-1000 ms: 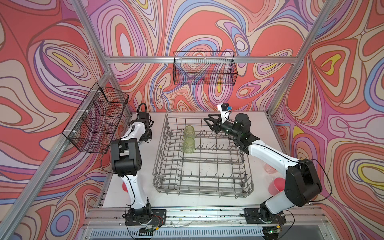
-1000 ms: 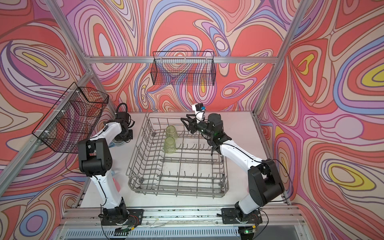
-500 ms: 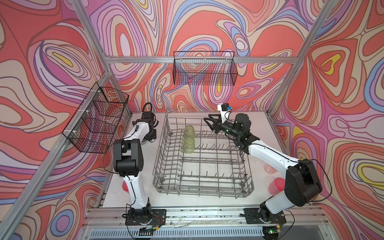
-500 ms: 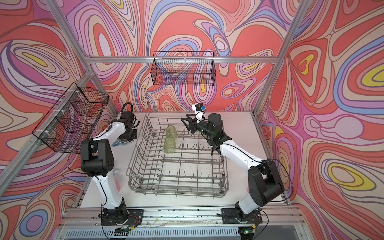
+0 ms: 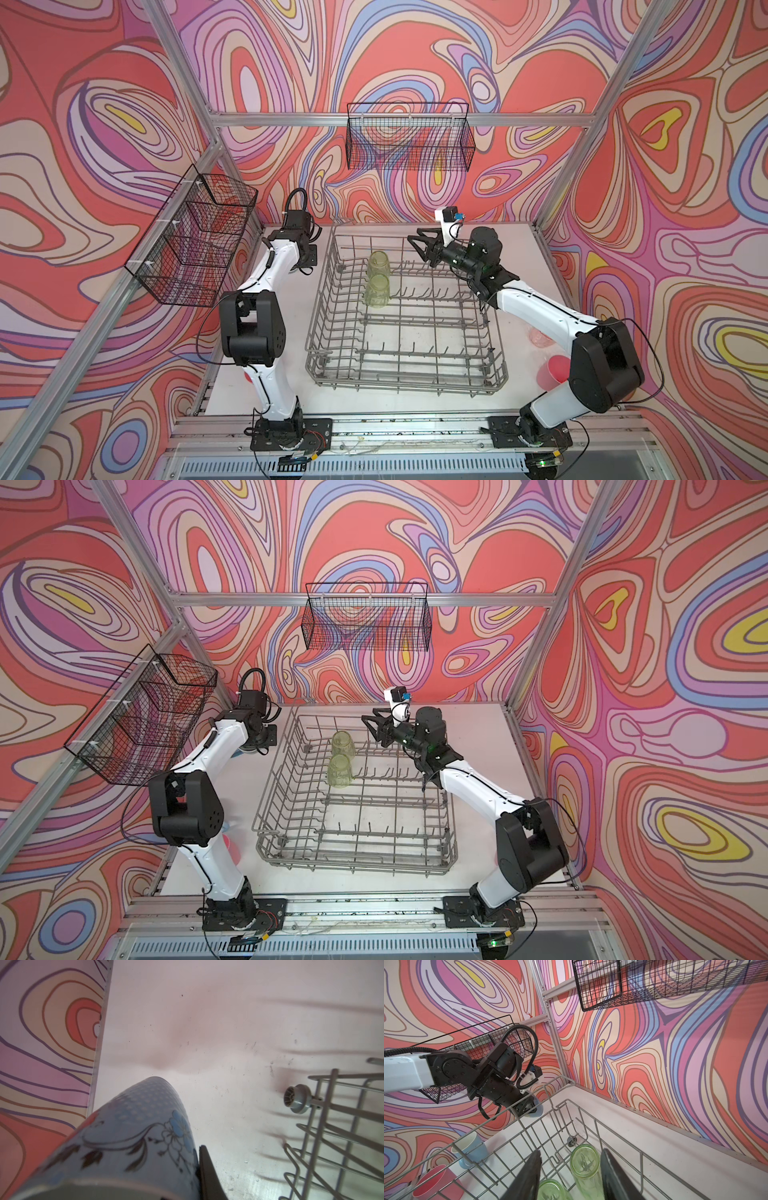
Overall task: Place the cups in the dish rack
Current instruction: 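Lift the blue mug and carry it toward the right gripper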
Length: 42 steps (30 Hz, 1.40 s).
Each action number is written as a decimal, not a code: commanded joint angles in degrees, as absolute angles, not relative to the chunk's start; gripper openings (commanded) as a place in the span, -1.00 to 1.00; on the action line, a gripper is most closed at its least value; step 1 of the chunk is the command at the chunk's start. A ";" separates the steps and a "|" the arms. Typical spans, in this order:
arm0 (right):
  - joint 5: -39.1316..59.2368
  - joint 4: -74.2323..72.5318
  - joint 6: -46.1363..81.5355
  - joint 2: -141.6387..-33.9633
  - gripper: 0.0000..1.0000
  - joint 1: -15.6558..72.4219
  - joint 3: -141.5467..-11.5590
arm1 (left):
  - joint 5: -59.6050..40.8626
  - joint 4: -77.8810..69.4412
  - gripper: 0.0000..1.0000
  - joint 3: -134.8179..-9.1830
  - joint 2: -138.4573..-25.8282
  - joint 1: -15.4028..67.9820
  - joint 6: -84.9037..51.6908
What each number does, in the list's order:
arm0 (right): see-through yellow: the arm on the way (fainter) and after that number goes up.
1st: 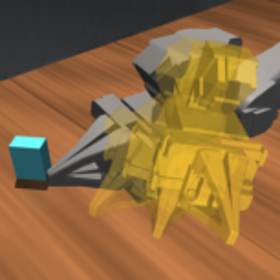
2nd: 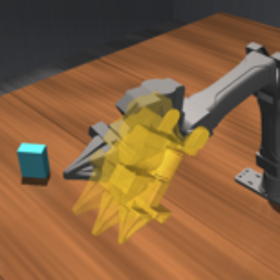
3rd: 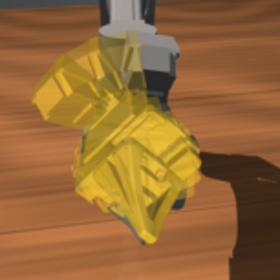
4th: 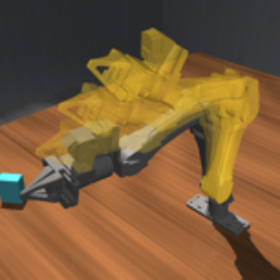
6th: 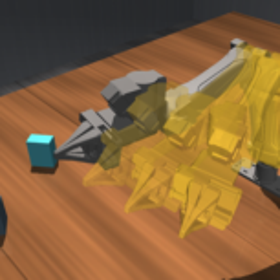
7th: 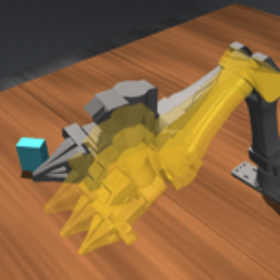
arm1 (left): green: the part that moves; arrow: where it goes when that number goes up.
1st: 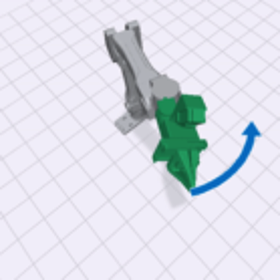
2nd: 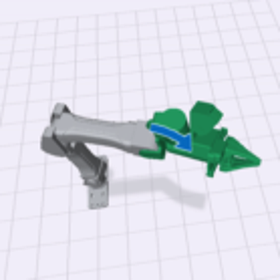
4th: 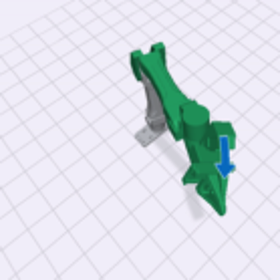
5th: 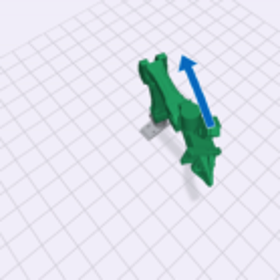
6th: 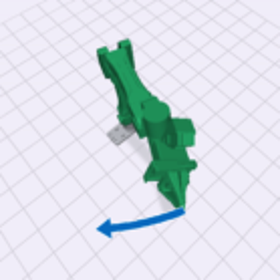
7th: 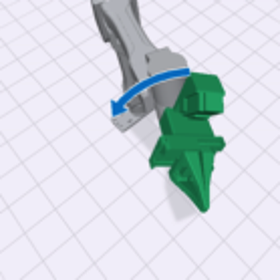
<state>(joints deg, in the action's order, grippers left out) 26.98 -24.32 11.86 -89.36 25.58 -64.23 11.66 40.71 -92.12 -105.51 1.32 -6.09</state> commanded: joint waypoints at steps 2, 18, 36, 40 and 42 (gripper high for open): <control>26.98 -23.82 11.86 -88.03 -0.04 25.93 -64.69 | 10.94 40.06 -0.84 -95.71 -99.77 2.02 -6.71; 27.50 -24.12 12.57 -88.20 -0.04 25.98 -64.69 | 1.84 33.19 -0.82 -95.98 -87.55 2.33 -14.44; 26.84 -24.61 14.01 -88.02 -0.04 25.96 -64.80 | -19.96 19.25 -0.84 -93.66 -77.65 2.55 -31.92; 25.63 -24.74 15.21 -88.11 -0.04 25.93 -64.89 | -23.65 12.63 -0.84 -91.29 -76.12 2.71 -37.65; 25.21 -25.43 16.41 -88.02 -0.04 25.93 -64.80 | -26.00 8.43 -0.85 -89.45 -75.93 2.88 -41.53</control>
